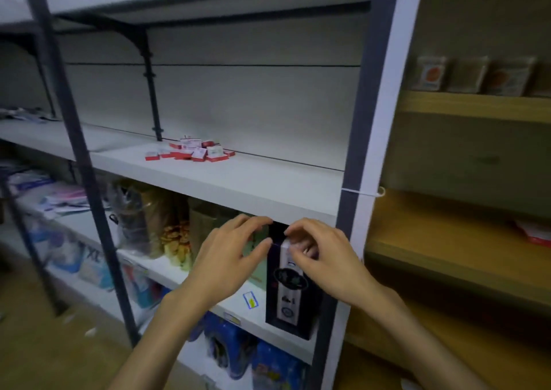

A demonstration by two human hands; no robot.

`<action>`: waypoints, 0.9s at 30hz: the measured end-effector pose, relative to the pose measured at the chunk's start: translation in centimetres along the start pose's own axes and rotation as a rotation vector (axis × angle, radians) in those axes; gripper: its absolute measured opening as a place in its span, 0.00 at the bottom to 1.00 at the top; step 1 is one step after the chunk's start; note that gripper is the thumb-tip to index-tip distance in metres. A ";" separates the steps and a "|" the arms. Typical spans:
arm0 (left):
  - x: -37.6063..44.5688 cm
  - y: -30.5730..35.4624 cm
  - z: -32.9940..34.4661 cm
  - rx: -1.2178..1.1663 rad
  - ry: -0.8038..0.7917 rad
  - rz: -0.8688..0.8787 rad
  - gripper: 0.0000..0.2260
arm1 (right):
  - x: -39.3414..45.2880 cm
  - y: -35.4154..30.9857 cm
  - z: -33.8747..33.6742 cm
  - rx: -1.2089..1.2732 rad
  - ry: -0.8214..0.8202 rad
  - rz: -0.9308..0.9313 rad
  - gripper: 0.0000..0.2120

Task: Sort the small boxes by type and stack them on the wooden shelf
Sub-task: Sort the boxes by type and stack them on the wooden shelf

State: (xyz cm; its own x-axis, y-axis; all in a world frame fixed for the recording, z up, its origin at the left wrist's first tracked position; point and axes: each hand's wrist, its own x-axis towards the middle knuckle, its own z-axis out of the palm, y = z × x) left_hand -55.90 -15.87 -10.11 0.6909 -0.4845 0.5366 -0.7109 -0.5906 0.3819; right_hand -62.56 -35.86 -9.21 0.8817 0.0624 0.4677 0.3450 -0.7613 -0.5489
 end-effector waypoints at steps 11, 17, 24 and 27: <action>6.0 -15.6 -6.2 0.092 -0.034 -0.047 0.20 | 13.5 -2.5 10.0 -0.080 0.038 0.038 0.14; 10.5 -24.3 -8.7 0.121 -0.080 -0.047 0.19 | 21.4 -3.5 15.0 -0.034 0.131 0.131 0.18; 14.3 -34.0 -10.9 0.125 -0.081 -0.063 0.17 | 29.0 -5.0 19.4 -0.141 0.154 0.190 0.19; 16.0 -37.2 -11.2 0.138 -0.017 -0.108 0.16 | 30.8 -5.3 20.9 -0.187 0.137 0.224 0.19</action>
State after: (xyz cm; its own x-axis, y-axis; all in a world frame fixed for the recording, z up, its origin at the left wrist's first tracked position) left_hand -19.89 5.56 -7.31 0.7652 -0.4234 0.4850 -0.6083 -0.7222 0.3293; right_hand -30.51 -16.45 -6.35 0.8730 -0.1981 0.4457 0.0709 -0.8525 -0.5179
